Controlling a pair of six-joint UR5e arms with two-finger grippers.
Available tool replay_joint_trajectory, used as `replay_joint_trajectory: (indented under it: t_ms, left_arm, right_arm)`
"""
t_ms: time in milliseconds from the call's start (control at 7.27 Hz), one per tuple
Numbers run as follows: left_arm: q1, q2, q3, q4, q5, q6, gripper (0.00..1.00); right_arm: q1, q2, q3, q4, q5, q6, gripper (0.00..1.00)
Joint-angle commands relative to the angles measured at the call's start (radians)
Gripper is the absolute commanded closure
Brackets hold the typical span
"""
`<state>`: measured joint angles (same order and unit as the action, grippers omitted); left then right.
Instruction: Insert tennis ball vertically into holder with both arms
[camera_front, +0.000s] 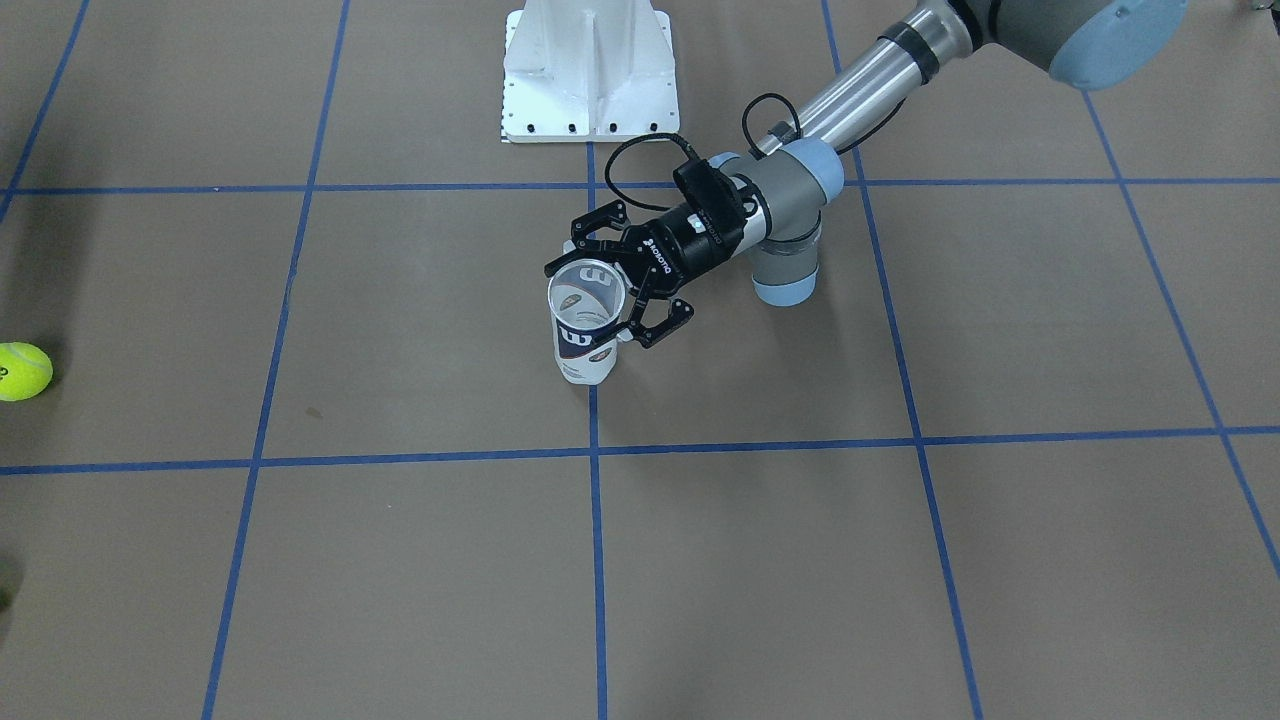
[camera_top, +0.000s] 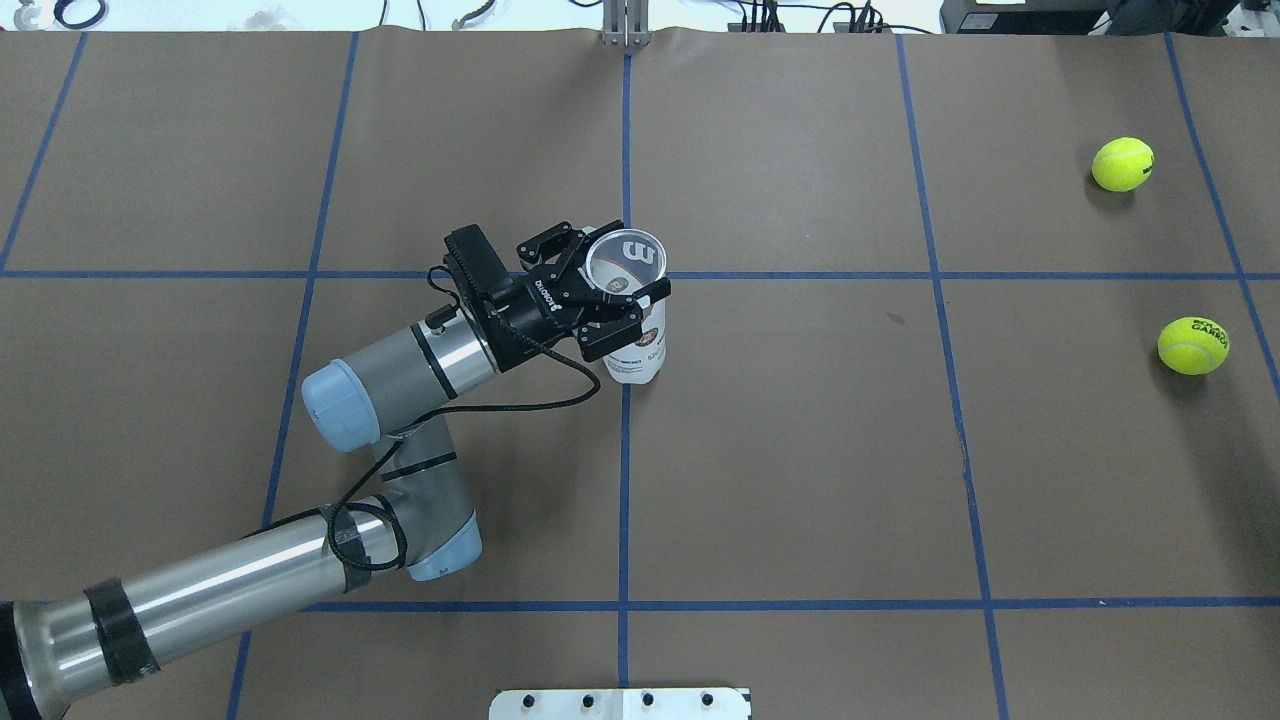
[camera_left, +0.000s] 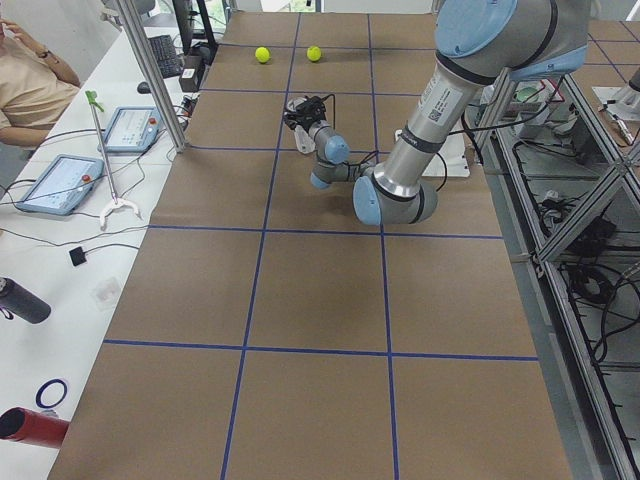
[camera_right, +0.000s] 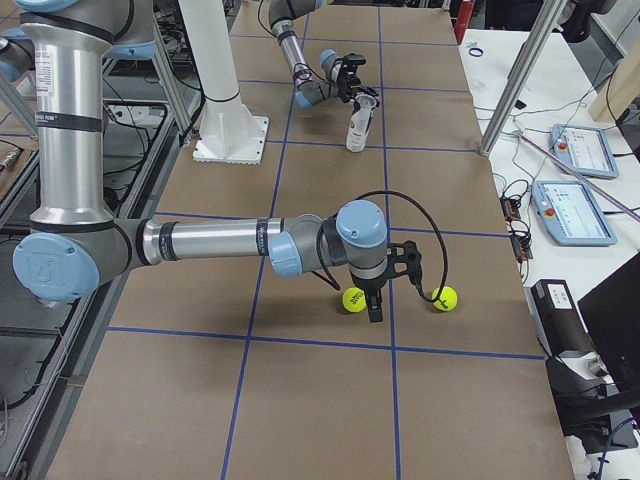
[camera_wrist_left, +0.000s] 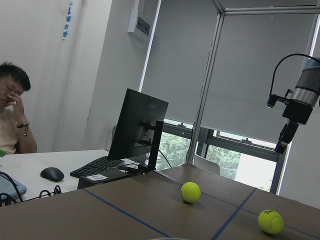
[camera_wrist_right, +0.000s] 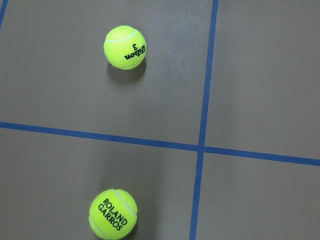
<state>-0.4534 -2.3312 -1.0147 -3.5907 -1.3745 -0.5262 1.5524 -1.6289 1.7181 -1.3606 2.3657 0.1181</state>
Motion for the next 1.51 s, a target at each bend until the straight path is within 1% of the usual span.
replay_joint_trajectory:
  t_ms: [0, 413, 688, 963, 1101, 1238, 1376]
  left_arm:
    - [0.013, 0.004, -0.001, -0.005, 0.0, 0.002, 0.08]
    - [0.021, 0.004, -0.008, -0.005, 0.0, 0.008, 0.09]
    - [0.024, 0.004, -0.008, -0.005, 0.0, 0.031, 0.17]
    - [0.024, 0.003, -0.008, -0.005, 0.0, 0.031, 0.18]
    - [0.024, 0.003, -0.01, -0.005, 0.0, 0.031, 0.18]
    - [0.024, 0.003, -0.008, -0.005, 0.0, 0.031, 0.18]
    - [0.024, 0.003, -0.008, -0.005, 0.0, 0.031, 0.18]
  right_arm:
    - [0.0, 0.0, 0.0, 0.0, 0.001, 0.0, 0.0]
    - [0.0, -0.005, -0.002, 0.0, 0.007, 0.0, 0.0]
    - [0.0, -0.005, 0.0, 0.0, 0.01, 0.0, 0.0]
    - [-0.005, -0.003, 0.003, 0.003, 0.02, 0.043, 0.0]
    - [-0.035, 0.0, 0.023, 0.008, 0.036, 0.125, 0.0]
    - [-0.104, 0.001, 0.067, 0.011, 0.029, 0.258, 0.0]
    - [-0.179, 0.001, 0.095, 0.032, -0.014, 0.381, 0.0]
